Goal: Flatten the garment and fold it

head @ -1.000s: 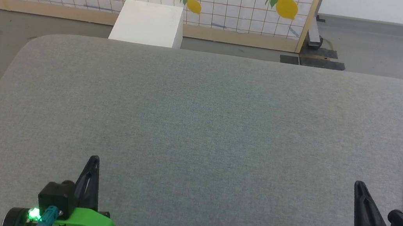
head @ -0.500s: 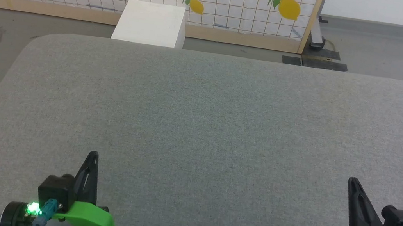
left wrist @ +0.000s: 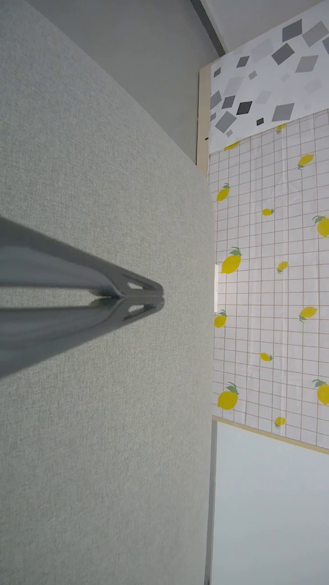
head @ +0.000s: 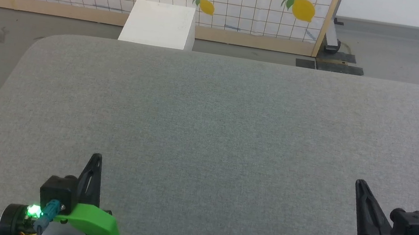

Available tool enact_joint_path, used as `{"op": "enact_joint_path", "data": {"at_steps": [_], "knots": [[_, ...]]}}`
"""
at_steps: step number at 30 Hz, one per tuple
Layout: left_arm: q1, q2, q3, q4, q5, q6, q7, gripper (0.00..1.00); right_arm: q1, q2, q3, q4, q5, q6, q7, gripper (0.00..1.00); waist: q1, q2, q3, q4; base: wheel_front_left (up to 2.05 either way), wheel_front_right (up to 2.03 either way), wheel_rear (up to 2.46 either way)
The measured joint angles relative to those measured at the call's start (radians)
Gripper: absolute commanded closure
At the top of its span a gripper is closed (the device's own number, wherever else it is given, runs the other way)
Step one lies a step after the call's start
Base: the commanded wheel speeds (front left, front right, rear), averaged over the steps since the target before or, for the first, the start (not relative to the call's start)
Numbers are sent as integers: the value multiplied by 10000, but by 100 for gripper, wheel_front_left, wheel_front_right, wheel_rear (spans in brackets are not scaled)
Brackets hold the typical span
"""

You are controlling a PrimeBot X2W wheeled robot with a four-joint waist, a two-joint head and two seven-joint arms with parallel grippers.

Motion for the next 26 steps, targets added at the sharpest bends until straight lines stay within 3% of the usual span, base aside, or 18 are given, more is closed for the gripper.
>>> {"op": "enact_joint_path", "data": {"at_steps": [26], "knots": [[-339,-29,324,44,529,-265,602,100,-249,2,520,-107,-165,0,251,100,0,0,-14,157,0,0,0]]}}
